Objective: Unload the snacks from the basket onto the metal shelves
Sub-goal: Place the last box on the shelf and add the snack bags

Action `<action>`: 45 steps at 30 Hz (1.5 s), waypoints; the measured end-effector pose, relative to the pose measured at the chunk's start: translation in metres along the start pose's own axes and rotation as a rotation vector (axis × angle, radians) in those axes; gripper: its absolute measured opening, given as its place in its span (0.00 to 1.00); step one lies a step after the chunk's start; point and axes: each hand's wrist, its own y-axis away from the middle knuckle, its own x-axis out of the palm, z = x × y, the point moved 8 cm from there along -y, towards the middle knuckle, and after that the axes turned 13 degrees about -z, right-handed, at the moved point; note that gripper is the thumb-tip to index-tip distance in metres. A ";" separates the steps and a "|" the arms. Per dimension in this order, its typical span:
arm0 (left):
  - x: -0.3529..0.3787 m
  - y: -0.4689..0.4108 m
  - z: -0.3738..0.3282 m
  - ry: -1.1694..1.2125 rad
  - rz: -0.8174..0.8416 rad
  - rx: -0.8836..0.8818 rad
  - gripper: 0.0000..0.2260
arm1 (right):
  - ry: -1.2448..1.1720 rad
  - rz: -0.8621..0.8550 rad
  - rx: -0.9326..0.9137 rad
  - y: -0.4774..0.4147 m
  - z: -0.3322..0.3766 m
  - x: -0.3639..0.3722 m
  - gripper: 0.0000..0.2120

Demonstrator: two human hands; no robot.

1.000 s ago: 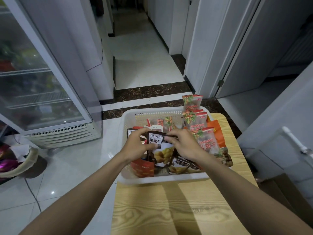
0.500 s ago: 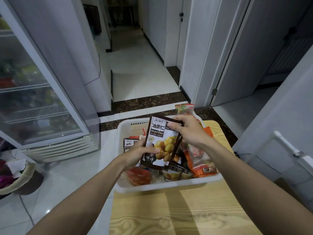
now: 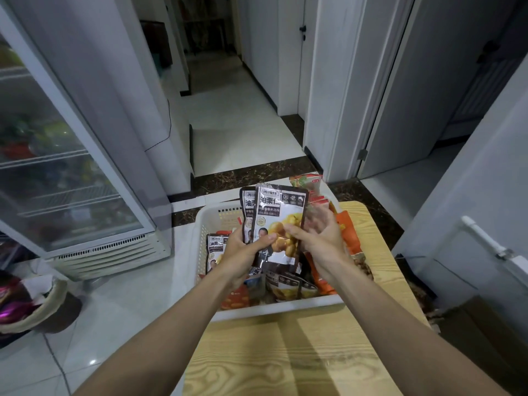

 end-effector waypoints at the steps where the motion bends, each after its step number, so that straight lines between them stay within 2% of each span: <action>1: 0.001 0.000 -0.001 -0.007 -0.013 0.005 0.18 | 0.036 0.020 0.014 0.003 -0.007 0.000 0.34; 4: 0.003 0.004 0.006 -0.004 -0.010 -0.055 0.22 | 0.100 0.007 0.003 0.008 -0.015 -0.008 0.14; 6: -0.002 0.005 0.012 0.016 -0.022 -0.081 0.25 | 0.083 -0.092 0.003 0.003 -0.012 -0.026 0.09; 7: -0.006 0.005 0.013 0.008 -0.029 -0.074 0.23 | 0.072 -0.135 0.000 0.000 -0.010 -0.036 0.08; 10: -0.012 0.009 0.017 -0.034 -0.018 -0.044 0.22 | 0.084 -0.169 -0.034 0.002 0.000 -0.057 0.07; 15: 0.010 0.032 0.006 -0.078 0.113 0.052 0.17 | 0.047 -0.212 -0.077 0.038 0.017 -0.081 0.06; 23: 0.047 0.100 -0.025 -0.046 0.341 0.074 0.16 | 0.008 -0.511 -0.268 0.157 0.069 -0.152 0.06; 30: 0.115 0.224 -0.071 -0.077 0.651 0.161 0.16 | -0.044 -0.764 -0.466 0.311 0.142 -0.237 0.08; 38: 0.199 0.396 -0.140 -0.029 1.032 0.288 0.14 | -0.058 -1.044 -0.713 0.477 0.236 -0.333 0.04; 41: 0.234 0.452 -0.161 -0.041 1.107 0.355 0.12 | -0.044 -1.142 -0.773 0.528 0.262 -0.377 0.02; 45: 0.292 0.512 -0.173 -0.065 1.127 0.427 0.10 | -0.066 -1.256 -0.773 0.577 0.276 -0.446 0.02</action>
